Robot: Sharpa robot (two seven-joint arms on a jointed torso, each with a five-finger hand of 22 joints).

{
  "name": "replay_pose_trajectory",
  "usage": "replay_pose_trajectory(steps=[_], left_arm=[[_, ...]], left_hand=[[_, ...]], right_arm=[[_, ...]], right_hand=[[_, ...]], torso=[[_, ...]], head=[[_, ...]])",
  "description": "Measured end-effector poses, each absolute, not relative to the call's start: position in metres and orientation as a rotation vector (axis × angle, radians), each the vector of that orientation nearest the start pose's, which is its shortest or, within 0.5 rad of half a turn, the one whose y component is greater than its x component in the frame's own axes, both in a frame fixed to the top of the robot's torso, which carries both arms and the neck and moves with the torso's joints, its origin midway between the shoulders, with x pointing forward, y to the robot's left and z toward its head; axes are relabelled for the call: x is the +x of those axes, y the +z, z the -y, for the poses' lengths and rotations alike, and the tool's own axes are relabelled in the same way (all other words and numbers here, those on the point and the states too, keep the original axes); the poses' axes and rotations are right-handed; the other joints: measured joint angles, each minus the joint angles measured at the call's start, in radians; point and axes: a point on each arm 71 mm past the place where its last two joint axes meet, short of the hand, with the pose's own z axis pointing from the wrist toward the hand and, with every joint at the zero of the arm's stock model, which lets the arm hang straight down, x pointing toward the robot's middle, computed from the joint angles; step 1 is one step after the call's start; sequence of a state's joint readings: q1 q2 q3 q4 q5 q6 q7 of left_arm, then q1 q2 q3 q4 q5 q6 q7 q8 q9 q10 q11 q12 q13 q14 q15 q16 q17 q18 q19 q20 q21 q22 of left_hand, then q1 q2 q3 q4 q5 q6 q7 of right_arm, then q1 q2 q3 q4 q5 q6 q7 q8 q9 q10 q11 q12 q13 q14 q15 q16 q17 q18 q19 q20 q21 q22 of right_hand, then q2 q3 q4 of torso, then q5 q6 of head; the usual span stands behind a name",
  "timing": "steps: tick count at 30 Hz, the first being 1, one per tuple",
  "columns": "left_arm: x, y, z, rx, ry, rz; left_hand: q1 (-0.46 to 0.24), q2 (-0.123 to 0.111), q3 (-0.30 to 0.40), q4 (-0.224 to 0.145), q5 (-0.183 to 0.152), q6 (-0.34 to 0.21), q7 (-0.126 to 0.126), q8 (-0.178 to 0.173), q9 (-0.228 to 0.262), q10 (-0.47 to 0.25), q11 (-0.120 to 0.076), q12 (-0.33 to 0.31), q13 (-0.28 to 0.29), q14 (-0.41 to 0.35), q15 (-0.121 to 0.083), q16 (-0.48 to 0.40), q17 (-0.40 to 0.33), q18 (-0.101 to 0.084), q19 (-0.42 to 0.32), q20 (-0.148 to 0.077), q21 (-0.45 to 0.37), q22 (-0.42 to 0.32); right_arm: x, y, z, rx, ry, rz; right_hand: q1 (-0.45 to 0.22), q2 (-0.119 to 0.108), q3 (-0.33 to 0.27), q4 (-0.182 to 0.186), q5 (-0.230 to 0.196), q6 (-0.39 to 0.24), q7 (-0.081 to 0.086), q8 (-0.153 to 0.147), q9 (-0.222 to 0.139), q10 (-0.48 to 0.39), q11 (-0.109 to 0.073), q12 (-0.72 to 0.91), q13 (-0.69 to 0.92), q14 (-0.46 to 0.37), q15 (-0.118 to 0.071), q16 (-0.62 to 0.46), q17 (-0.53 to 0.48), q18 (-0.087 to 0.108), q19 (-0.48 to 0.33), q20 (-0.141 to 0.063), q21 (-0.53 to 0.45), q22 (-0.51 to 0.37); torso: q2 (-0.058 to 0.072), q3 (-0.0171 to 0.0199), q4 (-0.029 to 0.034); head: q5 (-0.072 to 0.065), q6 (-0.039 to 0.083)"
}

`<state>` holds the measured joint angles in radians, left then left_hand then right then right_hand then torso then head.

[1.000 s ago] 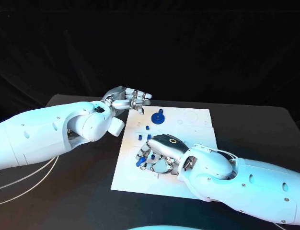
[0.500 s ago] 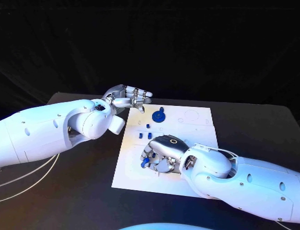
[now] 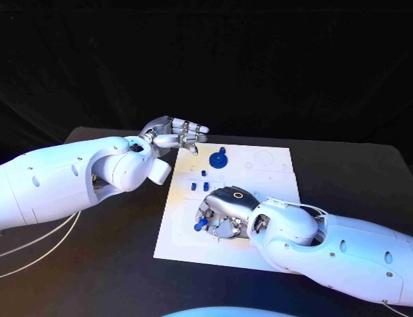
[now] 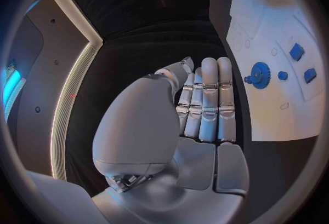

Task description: Assemble the parts on the task board

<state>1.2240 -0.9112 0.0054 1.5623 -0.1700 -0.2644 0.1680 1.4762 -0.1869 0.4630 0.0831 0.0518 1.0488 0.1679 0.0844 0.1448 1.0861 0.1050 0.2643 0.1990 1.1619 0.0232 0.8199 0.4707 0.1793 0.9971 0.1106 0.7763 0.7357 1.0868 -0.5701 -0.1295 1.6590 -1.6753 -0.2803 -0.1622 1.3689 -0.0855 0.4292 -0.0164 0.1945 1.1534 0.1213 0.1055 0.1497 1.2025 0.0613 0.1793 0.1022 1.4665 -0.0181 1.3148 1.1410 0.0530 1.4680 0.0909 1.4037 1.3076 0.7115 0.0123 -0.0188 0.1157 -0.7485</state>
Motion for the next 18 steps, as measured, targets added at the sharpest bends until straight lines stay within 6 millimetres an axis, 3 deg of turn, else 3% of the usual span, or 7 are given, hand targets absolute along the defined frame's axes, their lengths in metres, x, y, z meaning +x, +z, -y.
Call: replay_pose_trajectory(steps=[3, 6, 11, 15, 18], left_arm=[[0.4892, -0.1588, -0.227, -1.021, -1.42, -1.604], [0.4891, -0.1588, -0.227, -1.021, -1.42, -1.604], [0.489, -0.1589, -0.2266, -1.022, -1.421, -1.605], [0.489, -0.159, -0.2257, -1.022, -1.421, -1.607], [0.4893, -0.1594, -0.2252, -1.023, -1.421, -1.609]], left_hand=[[0.0, 0.0, 0.0, 0.0, 0.0, 0.0, 0.0, 0.0, 0.0, 0.0, 0.0, 0.0, 0.0, 0.0, 0.0, 0.0, 0.0, 0.0, 0.0, 0.0, 0.0, 0.0], [0.0, 0.0, 0.0, 0.0, 0.0, 0.0, 0.0, 0.0, 0.0, 0.0, 0.0, 0.0, 0.0, 0.0, 0.0, 0.0, 0.0, 0.0, 0.0, 0.0, 0.0, 0.0], [0.0, 0.0, 0.0, 0.0, 0.0, 0.0, 0.0, 0.0, 0.0, 0.0, 0.0, 0.0, 0.0, 0.0, 0.0, 0.0, 0.0, 0.0, 0.0, 0.0, 0.0, 0.0], [0.0, 0.0, 0.0, 0.0, 0.0, 0.0, 0.0, 0.0, 0.0, 0.0, 0.0, 0.0, 0.0, 0.0, 0.0, 0.0, -0.001, 0.0, 0.0, 0.0, 0.0, 0.0], [0.0, 0.0, 0.0, 0.0, 0.0, 0.0, 0.0, 0.0, 0.0, 0.0, 0.0, 0.0, 0.0, 0.0, 0.0, 0.0, -0.001, 0.0, 0.0, 0.0, 0.0, 0.0]], right_arm=[[0.3847, -0.2379, 0.028, -0.553, 0.93, -1.698], [0.3846, -0.2379, 0.0254, -0.56, 0.925, -1.696], [0.3842, -0.2397, 0.0218, -0.57, 0.92, -1.7], [0.3834, -0.2407, 0.0206, -0.574, 0.919, -1.705], [0.3836, -0.2409, 0.0206, -0.573, 0.918, -1.706]], right_hand=[[-0.002, -0.002, 0.0, 0.0, 0.0, -0.001, 0.0, 0.002, 0.0, 0.0, 0.0, -0.001, 0.001, 0.0, 0.0, 0.0, -0.002, 0.0, 0.0, 0.0, -0.002, 0.0], [-0.013, -0.012, -0.003, 0.003, 0.0, -0.015, 0.014, 0.001, 0.0, -0.011, 0.01, -0.012, 0.0, 0.0, 0.0, 0.0, -0.004, 0.0, 0.0, 0.0, -0.008, 0.0], [-0.052, -0.04, -0.02, 0.021, 0.018, -0.069, 0.033, -0.037, -0.012, -0.049, 0.019, -0.034, -0.01, 0.0, 0.011, 0.0, -0.009, 0.0, -0.004, 0.004, -0.017, 0.0], [-0.074, -0.062, -0.036, 0.037, 0.018, -0.091, 0.041, -0.041, -0.02, -0.052, 0.023, -0.035, -0.008, 0.0, 0.018, 0.0, -0.009, 0.0, 0.0, 0.008, -0.021, 0.0], [-0.081, -0.069, -0.05, 0.038, 0.018, -0.103, 0.037, -0.041, -0.023, -0.052, 0.023, -0.035, -0.007, 0.0, 0.018, 0.0, -0.009, 0.0, -0.004, 0.011, -0.021, 0.0]], torso=[[0.0, -0.0002, -0.0001], [0.0, -0.0002, -0.0001], [0.0, -0.0009, 0.0005], [0.0, -0.0009, 0.0011], [0.0, -0.0009, 0.001]], head=[[0.0, 0.001], [-0.001, 0.002], [-0.003, 0.004], [-0.004, 0.004], [-0.005, 0.005]])
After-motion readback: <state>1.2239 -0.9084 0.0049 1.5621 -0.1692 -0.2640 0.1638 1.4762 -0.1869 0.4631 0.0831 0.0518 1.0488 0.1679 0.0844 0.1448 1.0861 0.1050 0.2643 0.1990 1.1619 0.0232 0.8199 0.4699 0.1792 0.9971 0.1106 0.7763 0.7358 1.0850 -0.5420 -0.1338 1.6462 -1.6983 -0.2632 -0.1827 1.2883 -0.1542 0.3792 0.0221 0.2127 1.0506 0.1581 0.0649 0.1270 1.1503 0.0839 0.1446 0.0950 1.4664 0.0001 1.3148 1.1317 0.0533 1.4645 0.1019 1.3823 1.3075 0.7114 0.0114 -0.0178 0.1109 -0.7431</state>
